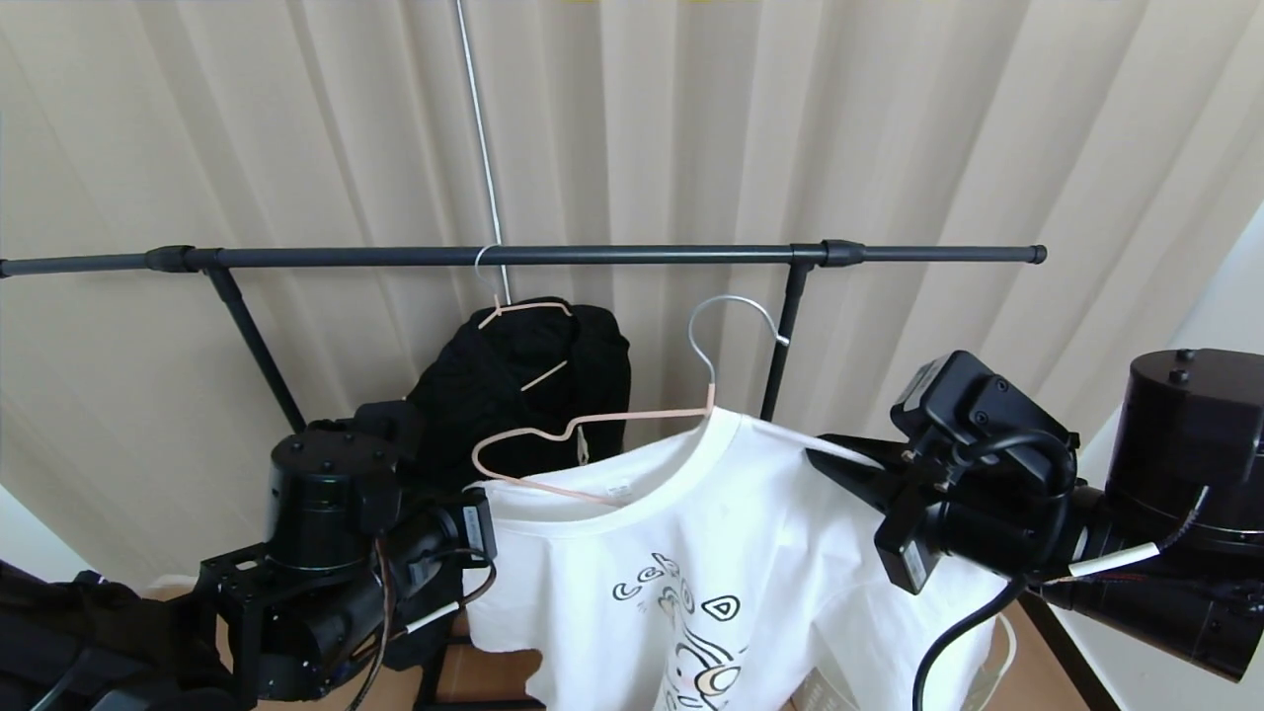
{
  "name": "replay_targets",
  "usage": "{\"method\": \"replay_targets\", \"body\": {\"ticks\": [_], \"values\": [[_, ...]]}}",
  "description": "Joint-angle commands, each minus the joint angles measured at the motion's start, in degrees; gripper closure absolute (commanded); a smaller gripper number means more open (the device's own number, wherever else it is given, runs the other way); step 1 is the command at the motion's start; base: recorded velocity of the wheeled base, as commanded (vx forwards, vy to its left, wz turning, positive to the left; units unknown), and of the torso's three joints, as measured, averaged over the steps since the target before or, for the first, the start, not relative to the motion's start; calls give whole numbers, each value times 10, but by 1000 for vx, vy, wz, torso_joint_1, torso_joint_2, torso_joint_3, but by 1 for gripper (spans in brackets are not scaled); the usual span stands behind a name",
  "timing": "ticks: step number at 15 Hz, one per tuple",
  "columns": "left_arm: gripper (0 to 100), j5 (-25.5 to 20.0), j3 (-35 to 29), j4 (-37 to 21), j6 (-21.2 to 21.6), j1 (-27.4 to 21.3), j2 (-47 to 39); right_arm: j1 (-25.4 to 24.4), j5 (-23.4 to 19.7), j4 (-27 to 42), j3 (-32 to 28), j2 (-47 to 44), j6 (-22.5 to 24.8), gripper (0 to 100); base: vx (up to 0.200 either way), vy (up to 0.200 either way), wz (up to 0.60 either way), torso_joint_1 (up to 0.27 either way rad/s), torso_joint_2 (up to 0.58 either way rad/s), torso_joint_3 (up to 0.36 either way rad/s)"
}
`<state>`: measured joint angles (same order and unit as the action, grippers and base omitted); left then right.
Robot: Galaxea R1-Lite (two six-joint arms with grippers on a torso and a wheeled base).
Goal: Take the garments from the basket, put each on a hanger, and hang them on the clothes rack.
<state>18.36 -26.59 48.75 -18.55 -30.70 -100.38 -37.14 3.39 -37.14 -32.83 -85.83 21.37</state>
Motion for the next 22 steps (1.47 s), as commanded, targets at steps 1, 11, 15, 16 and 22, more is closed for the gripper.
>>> {"method": "replay_targets", "body": {"ticks": [1, 11, 15, 16, 22], "values": [[100, 2, 0, 4, 11, 13, 2, 1, 0, 1, 7, -2, 1, 100, 0, 0, 0, 0, 0, 0], [100, 19, 20, 95, 33, 8, 6, -1, -7, -4, 19, -29, 18, 100, 0, 0, 0, 0, 0, 0], [100, 19, 51, 159, 77, -25, 5, -16, 4, -43, 15, -77, 3, 100, 0, 0, 0, 0, 0, 0], [100, 20, 58, 168, 87, -37, 7, -28, 23, -64, 15, -92, -4, 100, 0, 0, 0, 0, 0, 0], [100, 37, 80, 200, 124, -67, 18, -82, 120, -201, 7, -193, -38, 100, 0, 0, 0, 0, 0, 0]]}}
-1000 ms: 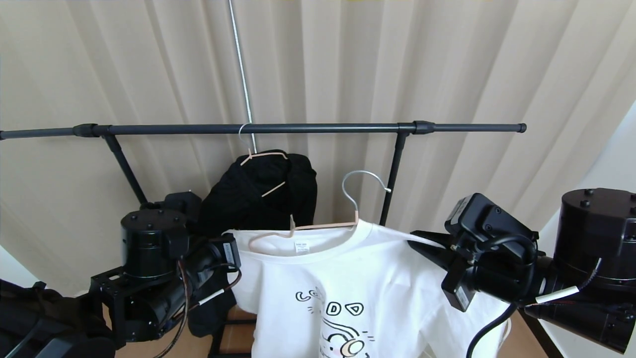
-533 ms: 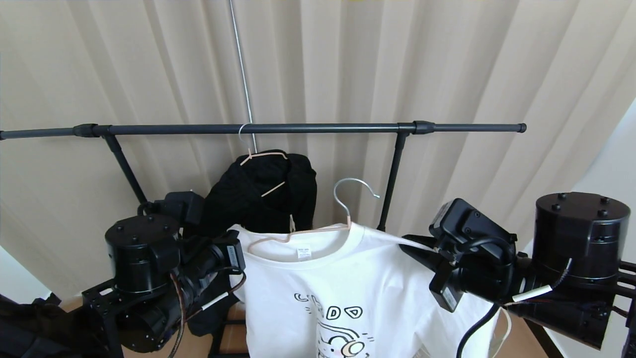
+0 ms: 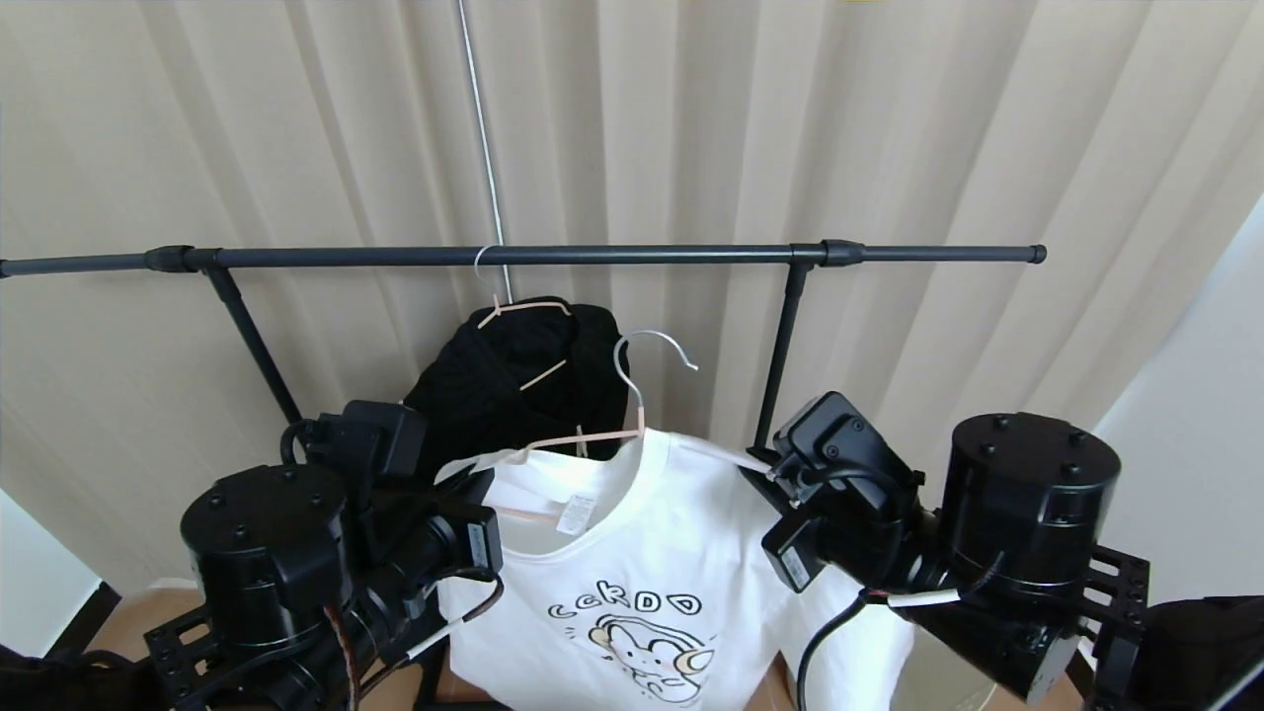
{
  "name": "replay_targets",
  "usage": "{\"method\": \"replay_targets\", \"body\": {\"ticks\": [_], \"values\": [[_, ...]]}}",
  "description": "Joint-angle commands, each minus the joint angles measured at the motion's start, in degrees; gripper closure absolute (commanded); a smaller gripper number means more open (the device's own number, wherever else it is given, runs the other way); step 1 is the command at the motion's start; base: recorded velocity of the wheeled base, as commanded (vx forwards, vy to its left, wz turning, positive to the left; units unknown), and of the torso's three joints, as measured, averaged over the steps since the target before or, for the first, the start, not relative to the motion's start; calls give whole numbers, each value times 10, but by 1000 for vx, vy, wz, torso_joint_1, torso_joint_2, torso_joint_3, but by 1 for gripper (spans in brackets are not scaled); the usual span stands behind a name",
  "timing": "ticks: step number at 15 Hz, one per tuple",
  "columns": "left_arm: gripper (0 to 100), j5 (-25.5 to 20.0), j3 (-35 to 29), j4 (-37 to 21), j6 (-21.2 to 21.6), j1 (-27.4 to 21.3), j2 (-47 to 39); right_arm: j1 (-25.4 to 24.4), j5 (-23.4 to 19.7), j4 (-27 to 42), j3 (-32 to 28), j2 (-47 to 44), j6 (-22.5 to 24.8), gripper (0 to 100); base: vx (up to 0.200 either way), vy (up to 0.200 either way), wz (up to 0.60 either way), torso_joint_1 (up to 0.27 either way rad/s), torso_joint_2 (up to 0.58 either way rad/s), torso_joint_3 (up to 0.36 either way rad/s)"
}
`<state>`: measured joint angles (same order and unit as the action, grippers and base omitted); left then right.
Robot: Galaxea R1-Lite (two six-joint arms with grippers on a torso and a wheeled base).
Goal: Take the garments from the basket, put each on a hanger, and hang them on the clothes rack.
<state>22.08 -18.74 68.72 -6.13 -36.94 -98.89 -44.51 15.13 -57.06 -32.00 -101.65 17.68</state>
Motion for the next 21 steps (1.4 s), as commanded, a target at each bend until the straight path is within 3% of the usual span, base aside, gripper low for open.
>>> {"method": "replay_targets", "body": {"ticks": [1, 5, 6, 8, 10, 12, 15, 21], "values": [[100, 0, 2, 0, 1, -16, 5, -13, 3, -15, -1, -44, -1, 100, 0, 0, 0, 0, 0, 0], [100, 1, -17, -2, 24, -20, 21, -19, -19, -40, 31, -15, -4, 100, 0, 0, 0, 0, 0, 0], [100, 0, -41, -7, 55, -19, 30, -19, -58, -45, 37, -2, -3, 100, 0, 0, 0, 0, 0, 0], [100, -1, -66, -20, 106, -23, 34, -15, -75, -48, 33, 7, -2, 100, 0, 0, 0, 0, 0, 0], [100, -1, -82, -33, 117, -34, 38, -8, -62, -49, 22, -2, -3, 100, 0, 0, 0, 0, 0, 0], [100, -3, -116, -82, 117, -57, 52, -8, -19, -49, -13, -30, -35, 100, 0, 0, 0, 0, 0, 0], [100, -4, -161, -138, 117, -78, 60, -8, 3, -53, -33, -73, -50, 100, 0, 0, 0, 0, 0, 0], [100, -4, -188, -149, 112, -131, 59, -18, 17, -100, -49, -134, -58, 100, 0, 0, 0, 0, 0, 0]]}}
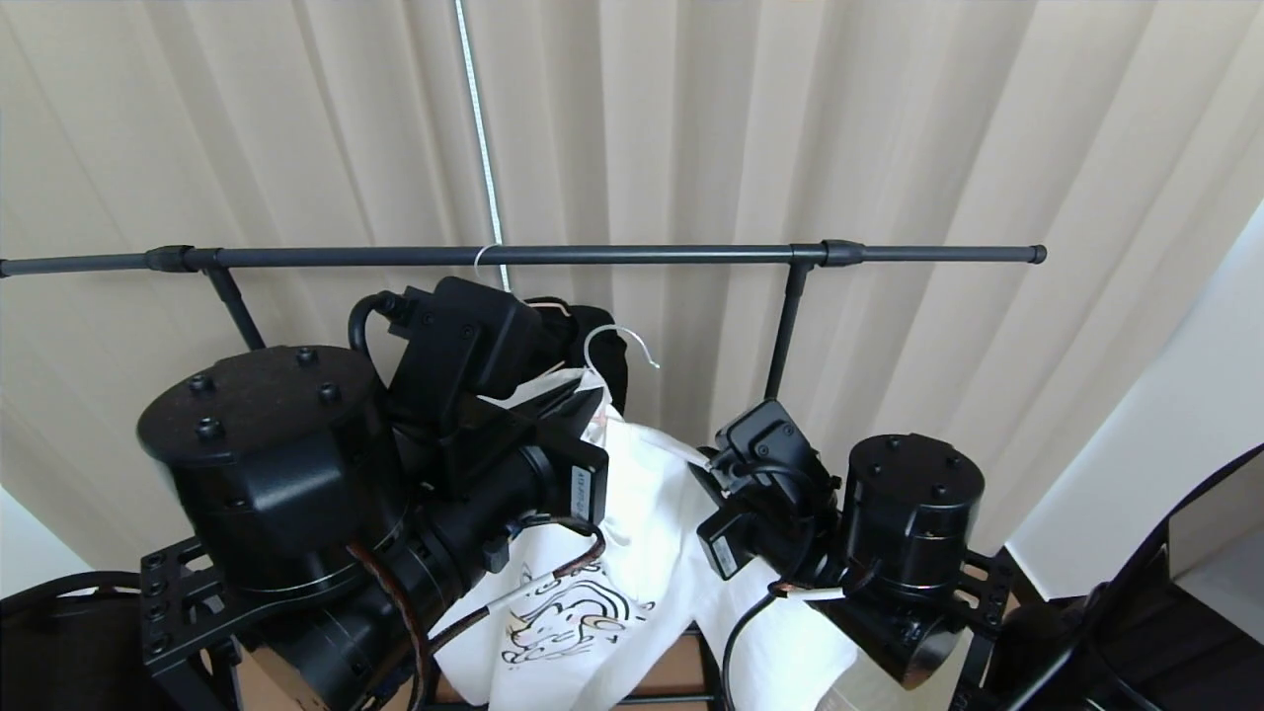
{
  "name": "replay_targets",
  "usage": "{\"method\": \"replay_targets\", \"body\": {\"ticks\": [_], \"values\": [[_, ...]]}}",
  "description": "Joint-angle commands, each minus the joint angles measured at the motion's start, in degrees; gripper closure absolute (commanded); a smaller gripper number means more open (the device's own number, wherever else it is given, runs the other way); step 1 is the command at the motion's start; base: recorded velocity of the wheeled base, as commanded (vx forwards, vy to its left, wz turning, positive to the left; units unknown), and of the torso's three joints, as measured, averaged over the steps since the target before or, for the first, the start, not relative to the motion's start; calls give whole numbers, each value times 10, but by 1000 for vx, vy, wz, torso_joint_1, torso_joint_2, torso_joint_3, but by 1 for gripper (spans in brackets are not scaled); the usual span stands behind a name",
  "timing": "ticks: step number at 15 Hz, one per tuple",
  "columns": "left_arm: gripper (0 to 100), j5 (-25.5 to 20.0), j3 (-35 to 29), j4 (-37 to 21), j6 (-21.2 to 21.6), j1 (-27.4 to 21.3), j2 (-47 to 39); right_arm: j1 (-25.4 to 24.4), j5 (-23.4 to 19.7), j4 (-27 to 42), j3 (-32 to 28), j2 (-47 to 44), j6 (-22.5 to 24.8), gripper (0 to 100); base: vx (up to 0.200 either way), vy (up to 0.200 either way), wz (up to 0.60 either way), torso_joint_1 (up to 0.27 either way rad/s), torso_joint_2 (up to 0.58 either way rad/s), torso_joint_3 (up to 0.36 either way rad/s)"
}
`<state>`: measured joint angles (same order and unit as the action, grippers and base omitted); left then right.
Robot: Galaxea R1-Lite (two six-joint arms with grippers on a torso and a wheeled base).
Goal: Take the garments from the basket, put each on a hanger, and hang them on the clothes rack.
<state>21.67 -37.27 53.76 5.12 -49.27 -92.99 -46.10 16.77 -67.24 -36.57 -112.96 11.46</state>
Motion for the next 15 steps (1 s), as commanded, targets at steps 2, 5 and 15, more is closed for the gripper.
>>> {"method": "replay_targets", "body": {"ticks": [2, 5, 15], "values": [[100, 4, 5, 1, -1, -5, -1, -1, 4, -18, -19, -13, -33, 100, 0, 0, 0, 0, 0, 0], [100, 7, 5, 2, 3, 19, 1, 4, 3, -22, -18, 22, -50, 100, 0, 0, 0, 0, 0, 0], [100, 1, 19, 6, 1, 21, 11, 15, -3, -22, -30, 69, -108, 100, 0, 0, 0, 0, 0, 0]]}}
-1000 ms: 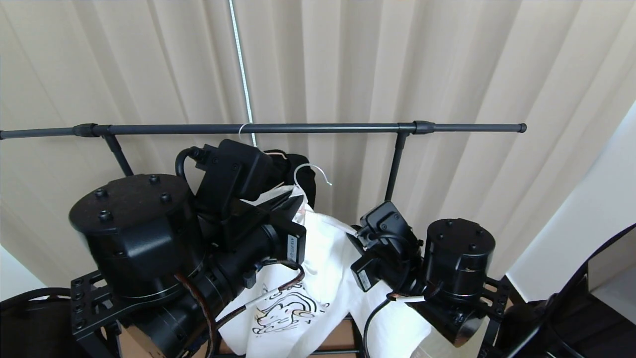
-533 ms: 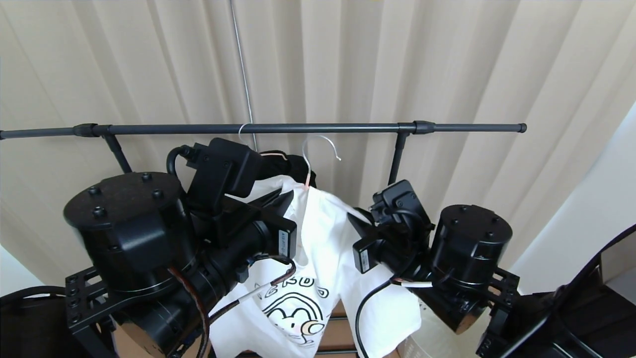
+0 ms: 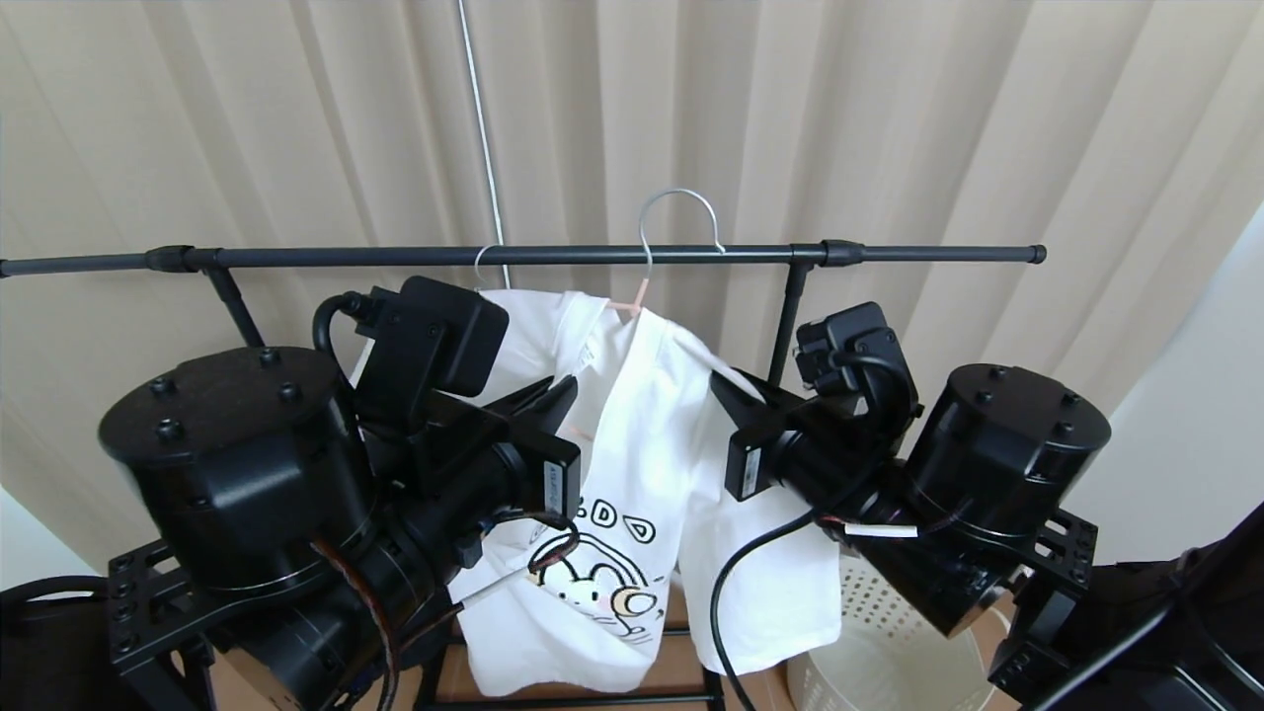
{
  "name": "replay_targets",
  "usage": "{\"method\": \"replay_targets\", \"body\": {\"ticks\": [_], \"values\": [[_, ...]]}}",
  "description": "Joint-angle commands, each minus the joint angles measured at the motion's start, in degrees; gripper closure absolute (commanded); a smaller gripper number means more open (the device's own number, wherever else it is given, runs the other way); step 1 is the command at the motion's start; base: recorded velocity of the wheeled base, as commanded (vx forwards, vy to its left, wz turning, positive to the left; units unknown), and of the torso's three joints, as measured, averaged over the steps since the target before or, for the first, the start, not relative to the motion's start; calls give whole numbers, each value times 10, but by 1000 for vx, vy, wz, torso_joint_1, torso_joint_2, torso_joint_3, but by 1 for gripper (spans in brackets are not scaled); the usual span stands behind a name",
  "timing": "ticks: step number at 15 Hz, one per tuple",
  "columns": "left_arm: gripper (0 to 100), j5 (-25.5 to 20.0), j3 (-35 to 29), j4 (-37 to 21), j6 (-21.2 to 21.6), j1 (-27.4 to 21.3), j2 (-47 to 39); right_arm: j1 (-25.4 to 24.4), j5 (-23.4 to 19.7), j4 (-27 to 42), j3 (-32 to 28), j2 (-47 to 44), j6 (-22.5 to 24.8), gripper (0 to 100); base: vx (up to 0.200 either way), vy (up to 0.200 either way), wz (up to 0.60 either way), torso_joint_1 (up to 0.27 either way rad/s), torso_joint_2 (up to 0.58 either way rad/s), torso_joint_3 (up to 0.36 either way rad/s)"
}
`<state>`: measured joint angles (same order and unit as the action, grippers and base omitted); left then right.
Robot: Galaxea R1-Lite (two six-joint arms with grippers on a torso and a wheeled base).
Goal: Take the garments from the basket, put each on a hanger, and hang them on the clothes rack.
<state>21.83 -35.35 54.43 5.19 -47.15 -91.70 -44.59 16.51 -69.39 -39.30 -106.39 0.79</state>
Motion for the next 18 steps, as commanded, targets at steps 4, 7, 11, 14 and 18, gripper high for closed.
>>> {"method": "replay_targets", "body": {"ticks": [4, 7, 11, 14, 18], "values": [[100, 0, -1, 0, 1, -1, -3, -8, -2, -15, -1, 3, -4, 100, 0, 0, 0, 0, 0, 0], [0, 0, -8, 1, 0, -2, -23, -17, -2, -39, 5, 3, -4, 100, 0, 0, 0, 0, 0, 0], [0, 3, 0, 31, 3, 0, -9, -15, -20, -58, 15, 1, -4, 100, 0, 0, 0, 0, 0, 0], [0, -3, 18, 32, 0, 1, 35, 4, -34, -58, 13, 3, -4, 100, 0, 0, 0, 0, 0, 0], [0, -3, 43, 30, 1, 3, 82, 42, -55, -58, 13, 10, -4, 100, 0, 0, 0, 0, 0, 0]]}}
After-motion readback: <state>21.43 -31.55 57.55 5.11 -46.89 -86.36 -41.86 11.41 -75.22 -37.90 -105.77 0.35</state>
